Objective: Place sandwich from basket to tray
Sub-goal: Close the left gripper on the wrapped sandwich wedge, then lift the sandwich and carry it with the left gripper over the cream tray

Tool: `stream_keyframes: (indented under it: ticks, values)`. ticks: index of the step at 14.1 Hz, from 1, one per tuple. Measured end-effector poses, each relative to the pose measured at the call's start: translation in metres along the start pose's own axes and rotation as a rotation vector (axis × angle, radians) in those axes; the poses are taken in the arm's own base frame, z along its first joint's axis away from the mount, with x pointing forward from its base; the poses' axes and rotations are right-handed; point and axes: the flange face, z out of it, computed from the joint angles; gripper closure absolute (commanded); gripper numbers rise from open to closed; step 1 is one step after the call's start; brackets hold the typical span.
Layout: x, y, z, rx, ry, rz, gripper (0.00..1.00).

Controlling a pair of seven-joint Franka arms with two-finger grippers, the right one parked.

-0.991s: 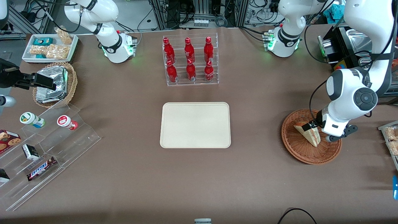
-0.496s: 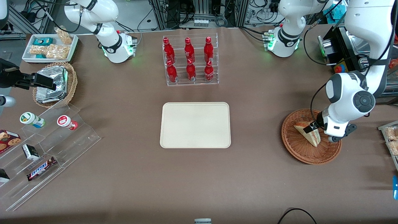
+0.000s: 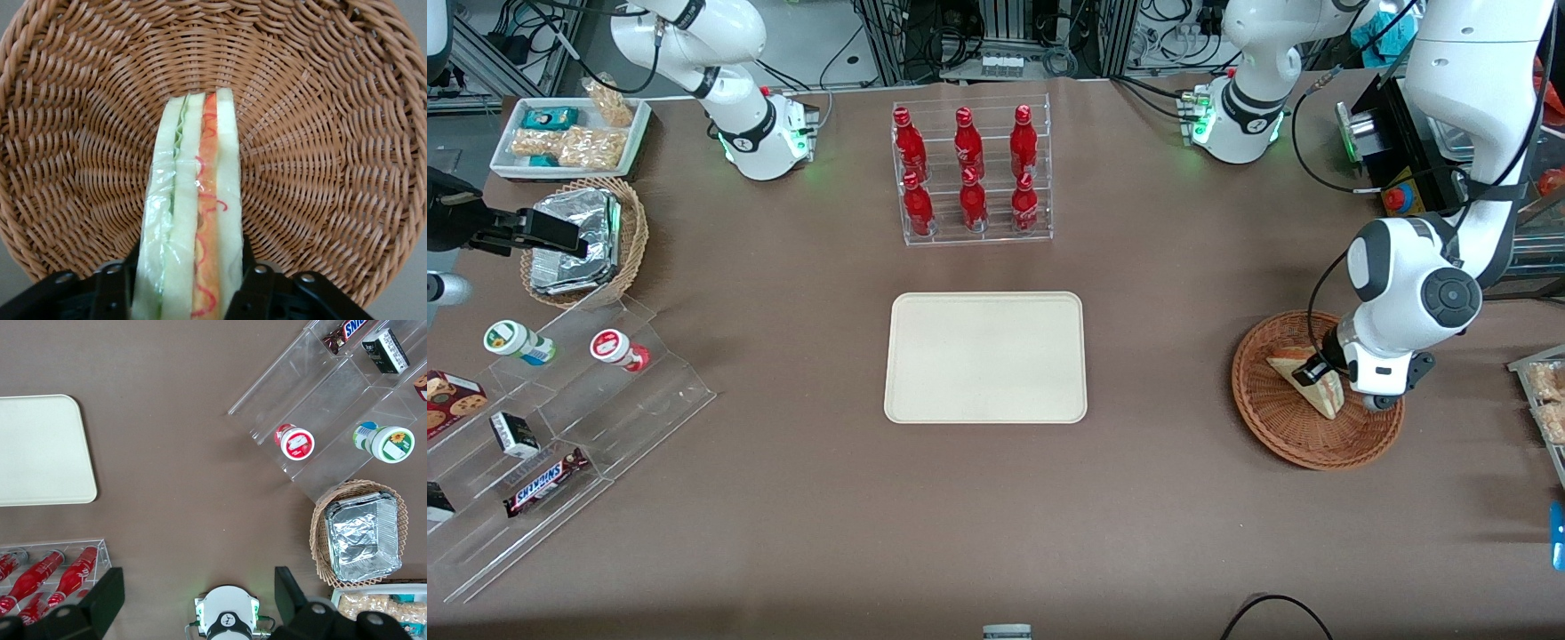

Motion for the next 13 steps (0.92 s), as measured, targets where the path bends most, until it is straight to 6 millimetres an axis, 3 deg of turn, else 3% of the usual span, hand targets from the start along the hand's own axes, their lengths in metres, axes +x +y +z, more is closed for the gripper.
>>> stream_keyframes:
  ticks: [3, 6, 8, 10, 13]
  values:
    - [0.001, 0.007, -0.013, -0.016, 0.023, 0.009, 0.92]
    - [-0.017, 0.031, -0.048, -0.012, 0.037, 0.086, 0.92]
    - [-0.052, 0.063, -0.079, 0.034, 0.009, 0.172, 0.92]
    - [-0.099, 0.102, -0.107, 0.094, -0.028, 0.274, 0.92]
    - [-0.179, 0.162, -0.122, 0.13, -0.037, 0.437, 0.9]
